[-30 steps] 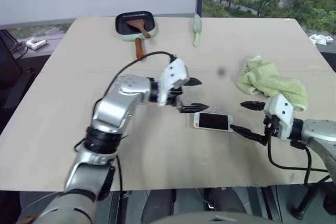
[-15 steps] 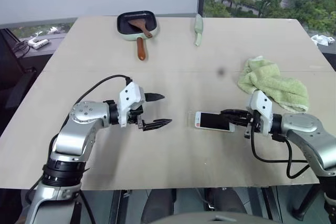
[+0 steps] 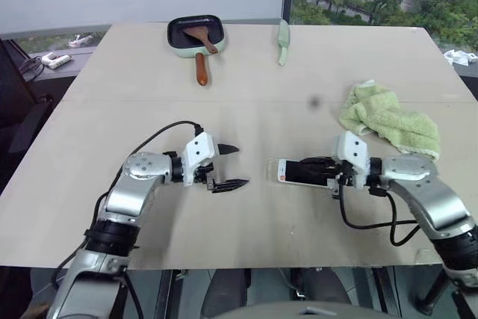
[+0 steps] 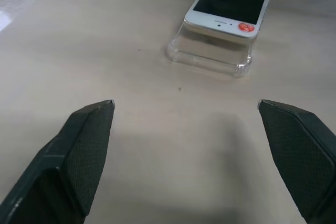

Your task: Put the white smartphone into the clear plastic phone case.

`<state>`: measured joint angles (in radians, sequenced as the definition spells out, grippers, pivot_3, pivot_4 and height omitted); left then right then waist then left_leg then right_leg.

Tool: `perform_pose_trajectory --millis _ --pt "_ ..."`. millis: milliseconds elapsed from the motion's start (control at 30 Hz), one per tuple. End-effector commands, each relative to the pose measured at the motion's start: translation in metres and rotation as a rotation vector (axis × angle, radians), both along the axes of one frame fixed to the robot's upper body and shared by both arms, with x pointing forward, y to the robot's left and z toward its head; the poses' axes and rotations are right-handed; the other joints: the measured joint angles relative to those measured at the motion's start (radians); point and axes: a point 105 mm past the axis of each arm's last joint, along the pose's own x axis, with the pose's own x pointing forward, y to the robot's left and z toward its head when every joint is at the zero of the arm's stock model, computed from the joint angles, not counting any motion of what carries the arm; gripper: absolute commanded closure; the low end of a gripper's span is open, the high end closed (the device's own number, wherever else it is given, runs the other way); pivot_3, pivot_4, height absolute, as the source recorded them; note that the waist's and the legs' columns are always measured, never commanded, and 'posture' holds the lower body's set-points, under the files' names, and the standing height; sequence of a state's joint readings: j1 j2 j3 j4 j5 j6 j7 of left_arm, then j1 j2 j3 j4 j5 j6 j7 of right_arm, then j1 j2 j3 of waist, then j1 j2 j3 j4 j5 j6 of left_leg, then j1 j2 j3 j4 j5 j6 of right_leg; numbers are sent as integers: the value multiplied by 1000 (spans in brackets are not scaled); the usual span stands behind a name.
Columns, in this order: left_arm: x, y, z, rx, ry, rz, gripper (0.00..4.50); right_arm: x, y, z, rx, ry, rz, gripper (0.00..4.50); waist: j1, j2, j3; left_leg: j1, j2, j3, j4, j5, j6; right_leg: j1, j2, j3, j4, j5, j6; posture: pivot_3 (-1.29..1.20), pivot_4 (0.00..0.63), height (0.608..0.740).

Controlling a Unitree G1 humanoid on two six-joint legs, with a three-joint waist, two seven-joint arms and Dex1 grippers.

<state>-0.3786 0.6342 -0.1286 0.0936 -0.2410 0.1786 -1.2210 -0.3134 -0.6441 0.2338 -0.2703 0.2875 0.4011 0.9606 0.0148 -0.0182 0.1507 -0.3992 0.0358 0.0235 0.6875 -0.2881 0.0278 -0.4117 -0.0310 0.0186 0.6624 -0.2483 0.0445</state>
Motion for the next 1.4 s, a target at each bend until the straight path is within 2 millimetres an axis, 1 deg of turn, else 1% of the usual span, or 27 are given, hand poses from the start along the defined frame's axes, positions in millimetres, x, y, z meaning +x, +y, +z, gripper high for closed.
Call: perform_pose_trajectory --millis 33,100,233,300,333,400,433,500,567,600,733,1033,1133,1267,1400 --pt "0 -12 8 -18 -22 -82 0 2 6 7 -1 -42 30 4473 -1 0 0 0 0 0 0 0 0 0 0 0 0 0 0 0 150 740" --pt "2 -16 5 -2 -28 -109 0 1 8 5 -10 -38 40 4473 -2 0 0 0 0 1 0 0 0 0 0 1 0 0 0 0 150 740" --pt "4 -25 9 -40 -28 -143 0 1 10 3 -11 -36 45 4473 -3 0 0 0 0 0 0 0 0 0 0 0 0 0 0 0 150 740" --pt "4 -28 11 -61 -18 -155 561 2 10 3 -12 -35 42 4500 -3 0 0 0 0 0 0 0 0 0 1 0 0 0 0 0 150 740" --pt "5 -28 12 -65 -18 -156 645 2 10 2 -14 -35 41 4500 -4 0 0 0 0 0 0 0 0 0 1 0 0 0 0 0 150 740" --pt "5 -28 12 -73 -17 -157 1711 3 10 2 -16 -35 41 4500 -4 0 0 0 0 0 0 0 0 0 1 0 0 0 0 0 150 740" --pt "4 -29 12 -75 -12 -159 2091 3 10 2 -16 -35 41 4500 -4 0 0 0 0 0 0 0 0 0 0 0 0 0 0 0 150 740" --pt "3 -30 11 -76 -3 -162 3097 4 11 2 -15 -36 41 4500 -4 0 0 0 0 0 0 0 0 0 1 0 0 0 0 0 150 740" --pt "3 -31 11 -76 -2 -164 4190 5 12 1 -16 -36 40 4500 -3 0 0 0 0 0 0 0 0 0 0 0 0 0 0 0 150 740" --pt "3 -31 11 -75 -2 -165 4432 5 13 1 -18 -35 40 4500 -3 0 0 0 0 0 0 0 0 0 0 0 0 0 0 0 150 740" --pt "3 -34 11 -78 -7 -174 4432 7 15 -4 -32 -24 41 4500 -3 0 0 0 0 0 0 0 0 0 0 0 0 0 0 0 150 740" --pt "5 -39 8 -58 -23 -180 4432 9 4 -43 -223 59 14 4500 -3 0 -1 1 0 0 0 0 0 0 0 0 1 0 0 0 150 740" --pt "7 -38 6 -44 -24 -173 4432 8 1 -53 -277 100 3 4500 -3 0 -1 1 0 0 0 0 0 0 1 0 1 0 0 0 150 740" --pt "10 -38 2 -15 -31 -166 4432 6 4 -62 -319 141 0 4500 -3 0 -3 2 0 0 0 0 0 2 1 0 1 0 0 0 150 740" --pt "11 -43 2 -12 -31 -168 4432 7 8 -65 -339 132 4 4500 -3 0 -3 4 0 0 0 0 0 3 1 0 1 0 0 0 150 740"
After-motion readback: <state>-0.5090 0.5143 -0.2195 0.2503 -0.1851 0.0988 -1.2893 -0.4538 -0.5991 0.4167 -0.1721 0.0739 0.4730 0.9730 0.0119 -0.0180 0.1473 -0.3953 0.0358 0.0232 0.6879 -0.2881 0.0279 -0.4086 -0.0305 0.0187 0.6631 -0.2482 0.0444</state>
